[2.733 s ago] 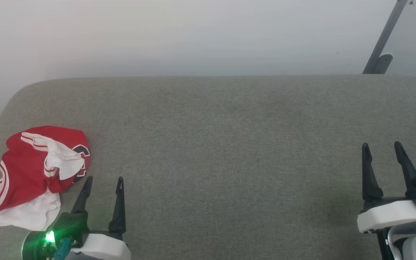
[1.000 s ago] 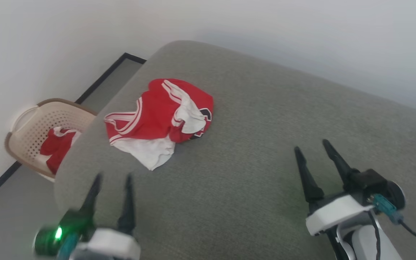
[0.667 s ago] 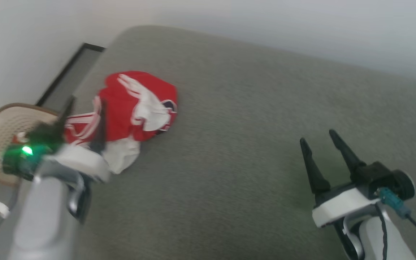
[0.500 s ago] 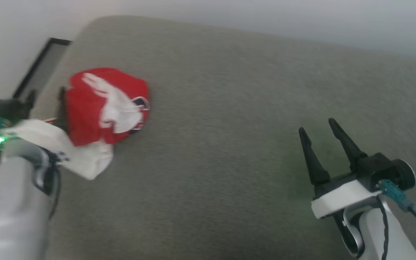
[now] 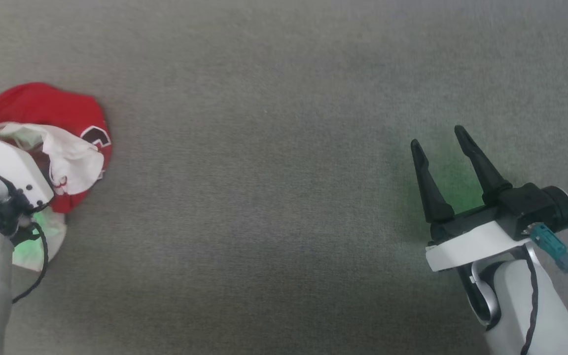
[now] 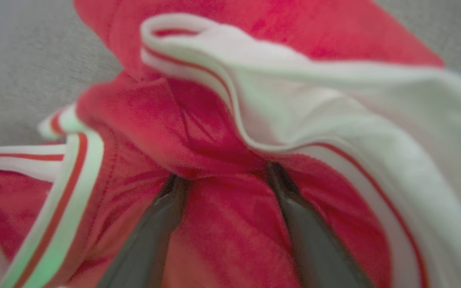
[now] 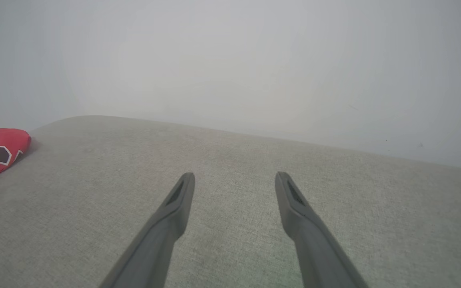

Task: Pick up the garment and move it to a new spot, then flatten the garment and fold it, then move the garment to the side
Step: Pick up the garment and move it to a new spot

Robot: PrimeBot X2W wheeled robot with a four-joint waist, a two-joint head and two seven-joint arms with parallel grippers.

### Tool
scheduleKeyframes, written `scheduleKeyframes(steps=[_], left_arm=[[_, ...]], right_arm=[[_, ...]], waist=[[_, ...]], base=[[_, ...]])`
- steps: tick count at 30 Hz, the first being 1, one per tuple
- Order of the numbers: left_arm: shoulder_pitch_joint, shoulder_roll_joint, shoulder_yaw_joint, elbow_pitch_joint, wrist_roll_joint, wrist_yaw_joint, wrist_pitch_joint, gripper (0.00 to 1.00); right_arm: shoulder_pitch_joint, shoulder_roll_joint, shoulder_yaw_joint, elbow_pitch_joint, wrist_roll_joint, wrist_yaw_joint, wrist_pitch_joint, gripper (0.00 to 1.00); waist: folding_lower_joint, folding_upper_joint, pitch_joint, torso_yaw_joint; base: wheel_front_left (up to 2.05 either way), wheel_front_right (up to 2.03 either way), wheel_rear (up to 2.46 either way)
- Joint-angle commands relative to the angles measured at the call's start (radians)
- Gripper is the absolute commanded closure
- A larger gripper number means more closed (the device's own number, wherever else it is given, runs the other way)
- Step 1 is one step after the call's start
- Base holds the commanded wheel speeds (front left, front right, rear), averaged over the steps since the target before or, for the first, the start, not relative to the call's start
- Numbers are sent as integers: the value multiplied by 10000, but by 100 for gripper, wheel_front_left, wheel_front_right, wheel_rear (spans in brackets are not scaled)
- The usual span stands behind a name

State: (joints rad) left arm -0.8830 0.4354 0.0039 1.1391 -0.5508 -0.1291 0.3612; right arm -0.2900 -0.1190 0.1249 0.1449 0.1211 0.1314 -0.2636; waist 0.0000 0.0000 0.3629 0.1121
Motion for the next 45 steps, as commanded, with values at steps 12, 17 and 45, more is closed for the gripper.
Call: scheduleKeyframes(steps=[12, 17, 45], left_arm=[[632, -317, -871, 454, -1184, -12, 1771, 0], [930, -417, -1259, 215, -1516, -24, 1635, 100], [642, 1420, -4737, -5543, -2747, -15, 69, 100]], right_arm=[[-398, -121, 354, -609, -219, -13, -12, 0], [-287, -81, 506, -683, -238, -13, -12, 0], [759, 688, 125, -220, 281, -14, -12, 0]], waist=[[0, 0, 938, -615], [0, 0, 740, -571], [0, 0, -1670, -1303]], base=[[0, 0, 0], [0, 0, 0], [0, 0, 0]])
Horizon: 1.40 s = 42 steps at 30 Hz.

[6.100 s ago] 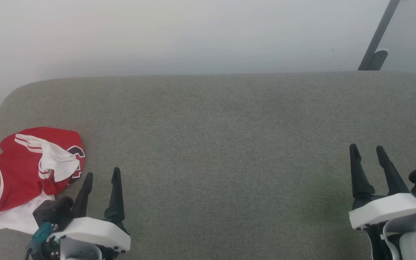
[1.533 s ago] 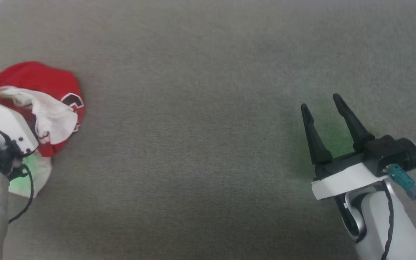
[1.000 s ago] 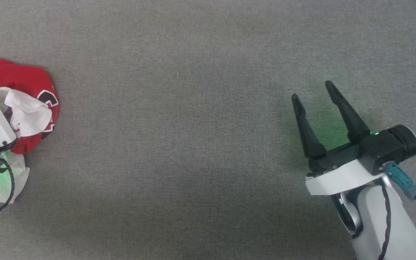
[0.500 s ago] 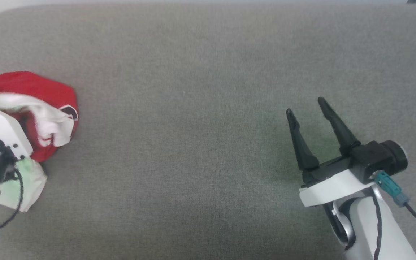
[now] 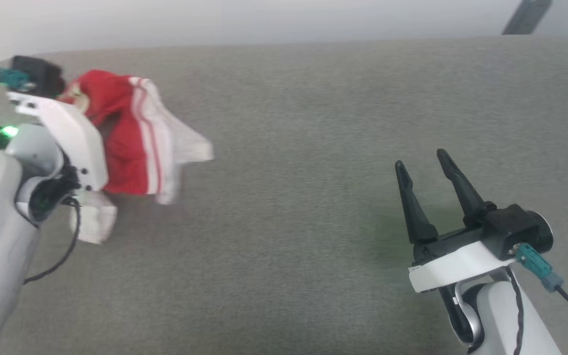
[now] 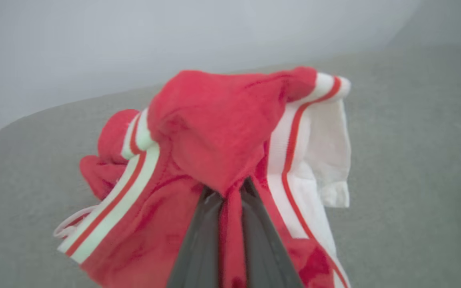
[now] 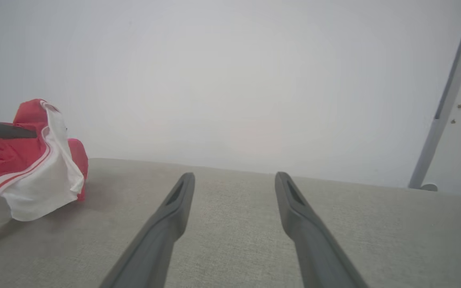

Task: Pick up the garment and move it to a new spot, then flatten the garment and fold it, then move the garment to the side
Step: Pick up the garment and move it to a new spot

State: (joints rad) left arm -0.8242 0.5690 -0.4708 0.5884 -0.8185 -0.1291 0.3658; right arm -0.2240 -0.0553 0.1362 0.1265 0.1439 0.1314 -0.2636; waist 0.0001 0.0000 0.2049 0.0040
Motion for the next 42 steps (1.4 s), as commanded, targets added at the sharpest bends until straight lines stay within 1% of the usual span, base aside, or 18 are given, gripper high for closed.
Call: scheduleKeyframes(steps=[1, 2, 3, 5, 8, 9, 10, 13, 14, 16, 19, 23, 28, 31, 33, 35, 39, 42], left_arm=[[96, 118, -174, -437, -216, -13, 229, 100], [111, 131, -352, -889, -335, -15, 436, 100], [64, 178, -660, -1680, -531, -15, 847, 100], [-31, 198, -963, -2448, -756, -15, 1339, 100], [-177, -55, -1368, -3299, -1008, -15, 2118, 100], [-177, -55, -1368, -3299, -1008, -15, 2118, 100], [-292, -143, -1480, -3484, -1042, -12, 2329, 100], [-588, -468, -1848, -3660, -1017, 2, 2830, 100], [-734, -562, -1955, -3609, -856, 33, 2889, 100], [-961, -714, -2223, -3393, -613, 46, 3011, 100], [-1243, -1125, -2478, -2865, -522, 58, 3092, 100], [-1584, -1424, -2732, -1716, -272, 38, 3034, 100], [-2098, -1459, -3342, -106, 435, 0, 2816, 100], [-2473, -1345, -4220, 623, 1148, -8, 2800, 100], [-2568, -1288, -4865, 1039, 1265, -4, 2858, 100], [-2579, -1185, -5455, 1437, 1182, 18, 2962, 100], [-2490, -752, -6859, 1979, 1009, 18, 3232, 100], [-2385, -483, -7660, 2202, 555, 16, 3416, 100]], right_arm=[[128, 57, 10, -59, 159, -14, -12, 0], [145, 57, 10, -87, 290, -14, -12, 0], [161, 56, -2, -141, 496, -14, -12, 0], [166, 58, -8, -177, 711, -14, -12, 0], [129, 60, -47, -266, 1014, -14, -12, 0], [129, 60, -47, -266, 1014, -14, -12, 0], [83, 61, -81, -303, 1116, -14, -12, 0], [-104, 62, -11, -360, 1468, -14, -12, 0], [-144, 62, 43, -369, 1587, -14, -12, 0], [-244, 58, 117, -385, 1828, -14, -12, 0], [-325, 60, 61, -432, 2198, -14, -12, 0], [-385, 68, -9, -390, 2612, -11, -12, 0], [-384, 65, -31, -294, 3091, -11, -12, 0], [-268, 70, -185, -370, 3278, -11, -12, 0], [-189, 73, -242, -433, 3347, -11, -12, 0], [-139, 55, -268, -459, 3393, -11, -12, 0], [-151, 57, -233, -521, 3486, -11, -12, 0], [-215, 55, -159, -555, 3531, -11, -12, 0]], waist=[[-1, 0, -108, -376], [-1, 0, -114, -534], [-1, 0, -89, -857], [-1, 0, -14, -1198], [-1, 0, 197, -1720], [-1, 0, 197, -1720], [-1, 0, 303, -1898], [-1, 0, 652, -2539], [-1, 0, 763, -2790], [-1, 0, 975, -3325], [-1, 0, 1282, -4073], [-1, 0, 1680, -4906], [-1, 0, 1968, -5723], [-1, 0, 2067, -5828], [-1, 0, 2122, -5841], [-1, 0, 2164, -5849], [-1, 0, 2278, -5860], [-1, 0, 2360, -5858]], base=[[0, 0, 0], [0, 0, 0], [0, 0, 0], [0, 0, 0], [0, 0, 0], [0, 0, 0], [0, 0, 0], [0, 0, 0], [0, 0, 0], [0, 0, 0], [0, 0, 0], [0, 0, 0], [0, 0, 0], [0, 0, 0], [0, 0, 0], [0, 0, 0], [0, 0, 0], [0, 0, 0]])
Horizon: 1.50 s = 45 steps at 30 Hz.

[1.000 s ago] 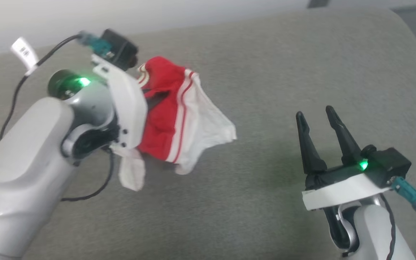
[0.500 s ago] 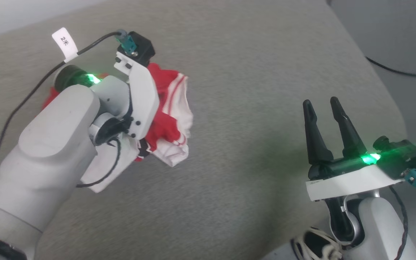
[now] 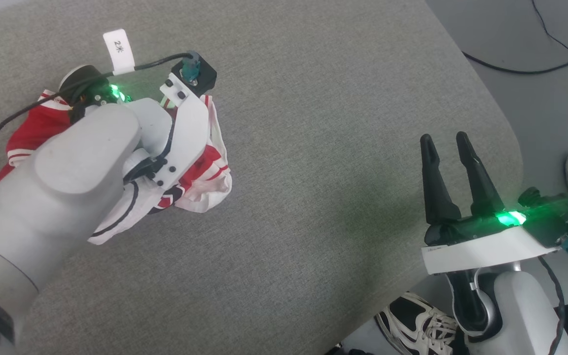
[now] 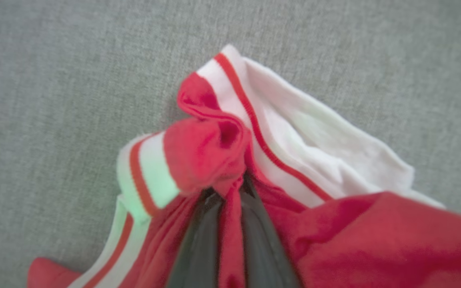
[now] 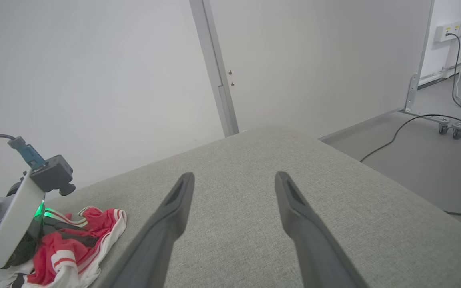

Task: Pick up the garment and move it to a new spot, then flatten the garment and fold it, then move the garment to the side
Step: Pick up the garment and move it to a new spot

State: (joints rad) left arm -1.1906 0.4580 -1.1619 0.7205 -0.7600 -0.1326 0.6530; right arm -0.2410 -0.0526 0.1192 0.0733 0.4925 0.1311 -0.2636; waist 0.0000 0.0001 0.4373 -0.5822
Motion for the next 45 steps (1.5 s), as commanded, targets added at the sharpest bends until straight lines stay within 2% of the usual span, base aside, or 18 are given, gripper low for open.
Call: scheduleKeyframes(steps=[1, 4, 5, 6, 8, 9, 10, 11, 16, 23, 28, 35, 42, 45], left_arm=[[1250, 716, -898, 931, -163, 50, 464, 100], [1063, 863, -1087, 1071, -414, 85, -53, 100], [998, 900, -1111, 1072, -500, 89, -331, 84], [934, 937, -1085, 1065, -574, 112, -652, 64], [816, 954, -1062, 1045, -710, 129, -1297, 42], [725, 830, -1050, 973, -779, 127, -1624, 13], [643, 743, -1011, 923, -901, 126, -1920, 0], [643, 743, -1011, 923, -901, 126, -1920, 0], [491, 151, -843, 541, -1602, 42, -3371, 0], [751, -161, -734, -8, -2433, 42, -5237, 0], [1416, -318, -380, -244, -3355, 42, -6555, 0], [2965, -355, 197, 336, -4152, 42, -8462, 0], [4668, -502, 1080, 1113, -4613, 121, -9170, 0], [5216, -411, 1983, 1001, -3947, 338, -9185, 0]], right_arm=[[-79, 31, 54, -37, 54, -7, -12, 0], [-163, 28, 157, -36, 52, -7, -12, 0], [-189, 28, 209, -6, 25, -7, -12, 0], [-216, 28, 273, 33, -24, -7, -12, 0], [-255, 27, 405, 148, -182, -7, -12, 0], [-220, 19, 371, 167, -282, -7, -12, 0], [-201, 26, 375, 200, -376, -7, -12, 0], [-201, 26, 375, 200, -376, -7, -12, 0], [-164, 24, 243, 371, -1027, -5, -12, 0], [59, 18, 75, 519, -1992, -5, -12, 0], [329, 18, -239, 700, -2568, -5, -12, 0], [699, 20, -802, 894, -3215, -5, -12, 0], [1258, 17, -1566, 1078, -3677, -5, -12, 0], [1601, -59, -1907, 1083, -3816, -7, -12, 0]], waist=[[0, -1, 63, 4], [0, -1, 93, 9], [0, -1, 47, 12], [0, -1, -13, 18], [0, -1, -216, 90], [0, -1, -331, 263], [0, -1, -436, 428], [0, -1, -436, 428], [0, -1, -1075, 1442], [0, -1, -1937, 2821], [0, -1, -2443, 3768], [0, -1, -2951, 4917], [0, -1, -3412, 5994], [0, -1, -3612, 6477]], base=[[0, 0, 0], [0, 0, 0], [0, 0, 0], [0, 0, 0], [0, 0, 0], [0, 0, 0], [0, 0, 0], [0, 0, 0], [0, 0, 0], [0, 0, 0], [0, 0, 0], [0, 0, 0], [0, 0, 0], [0, 0, 0]])
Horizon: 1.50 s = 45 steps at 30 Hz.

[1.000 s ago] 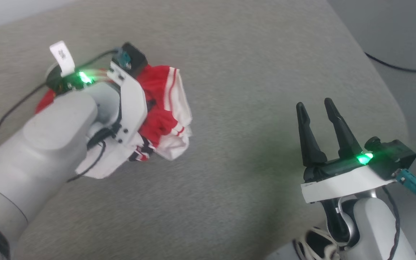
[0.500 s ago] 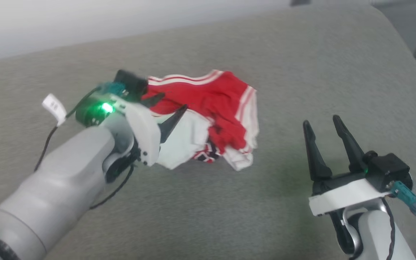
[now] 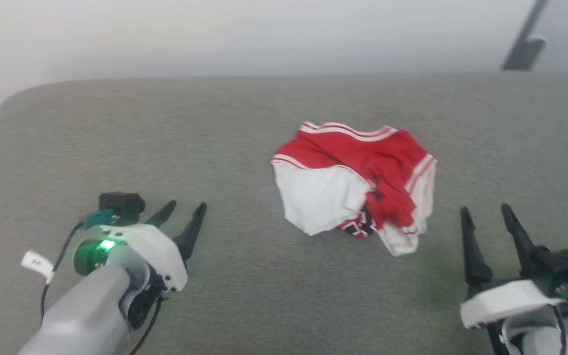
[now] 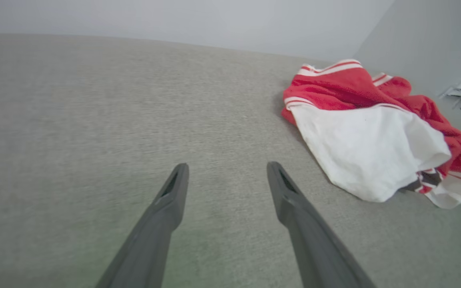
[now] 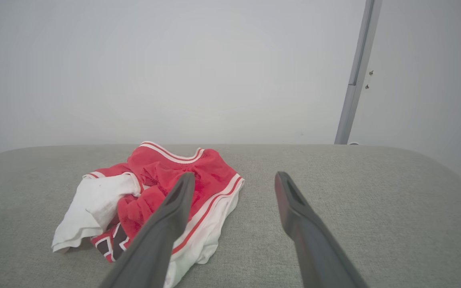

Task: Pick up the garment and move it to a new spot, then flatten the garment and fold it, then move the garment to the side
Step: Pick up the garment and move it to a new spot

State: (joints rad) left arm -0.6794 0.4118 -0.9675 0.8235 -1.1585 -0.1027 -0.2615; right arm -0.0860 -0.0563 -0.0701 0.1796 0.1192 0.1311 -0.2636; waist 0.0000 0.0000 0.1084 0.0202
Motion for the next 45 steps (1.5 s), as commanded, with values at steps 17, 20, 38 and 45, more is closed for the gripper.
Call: scheduleKeyframes(steps=[17, 20, 38, 45], left_arm=[[5324, -292, 6264, -4426, 5801, 1325, -49, 0], [6122, -564, 7209, -5266, 6586, 1313, -49, 0], [7876, -2190, 9667, -6797, 9134, 307, -50, 0], [7914, -2557, 9992, -6769, 9544, 19, -50, 0]], right_arm=[[1259, -467, -1157, -71, 24, -8, -12, 0], [1250, -466, -1228, -176, 16, -7, -12, 0], [1147, -304, -1193, -408, 148, -8, -12, 0], [1036, -343, -1155, -349, 152, -7, -12, 0]], waist=[[0, 0, -1251, 1483], [0, 0, -1310, 1440], [0, 0, -1232, 1145], [0, 0, -1172, 1077]], base=[[0, 0, 0], [0, 0, 0], [0, 0, 0], [0, 0, 0]])
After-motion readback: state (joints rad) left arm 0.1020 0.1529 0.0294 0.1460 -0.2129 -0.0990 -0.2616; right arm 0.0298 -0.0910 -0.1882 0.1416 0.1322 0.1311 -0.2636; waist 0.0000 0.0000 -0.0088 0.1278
